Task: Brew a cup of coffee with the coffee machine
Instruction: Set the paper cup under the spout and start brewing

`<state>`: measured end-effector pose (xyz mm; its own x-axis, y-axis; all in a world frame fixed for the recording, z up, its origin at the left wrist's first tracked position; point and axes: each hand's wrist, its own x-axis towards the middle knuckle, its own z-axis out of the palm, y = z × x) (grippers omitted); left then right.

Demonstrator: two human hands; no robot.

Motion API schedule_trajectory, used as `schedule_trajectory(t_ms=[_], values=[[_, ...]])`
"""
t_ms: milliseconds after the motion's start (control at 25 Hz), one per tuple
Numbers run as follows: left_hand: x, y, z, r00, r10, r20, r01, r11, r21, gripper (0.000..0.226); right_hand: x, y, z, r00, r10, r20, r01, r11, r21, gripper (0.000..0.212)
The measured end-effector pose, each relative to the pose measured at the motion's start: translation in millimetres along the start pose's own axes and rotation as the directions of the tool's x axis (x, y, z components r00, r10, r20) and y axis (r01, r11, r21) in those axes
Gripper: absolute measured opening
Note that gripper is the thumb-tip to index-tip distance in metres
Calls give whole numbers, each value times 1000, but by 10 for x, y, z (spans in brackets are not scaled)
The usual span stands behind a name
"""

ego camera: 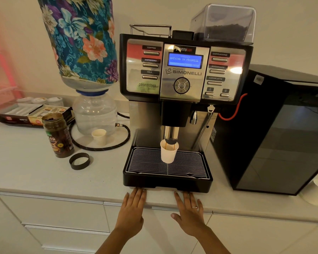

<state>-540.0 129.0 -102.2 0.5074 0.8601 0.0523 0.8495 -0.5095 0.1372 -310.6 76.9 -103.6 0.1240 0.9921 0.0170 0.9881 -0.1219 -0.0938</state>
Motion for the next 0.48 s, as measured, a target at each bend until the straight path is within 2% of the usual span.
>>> schedule_trajectory(t_ms=[480], values=[[-7, 1, 5, 1000, 0, -5, 0, 1000, -5, 109, -12, -5, -15, 1000, 0, 3, 0, 1000, -5, 97]])
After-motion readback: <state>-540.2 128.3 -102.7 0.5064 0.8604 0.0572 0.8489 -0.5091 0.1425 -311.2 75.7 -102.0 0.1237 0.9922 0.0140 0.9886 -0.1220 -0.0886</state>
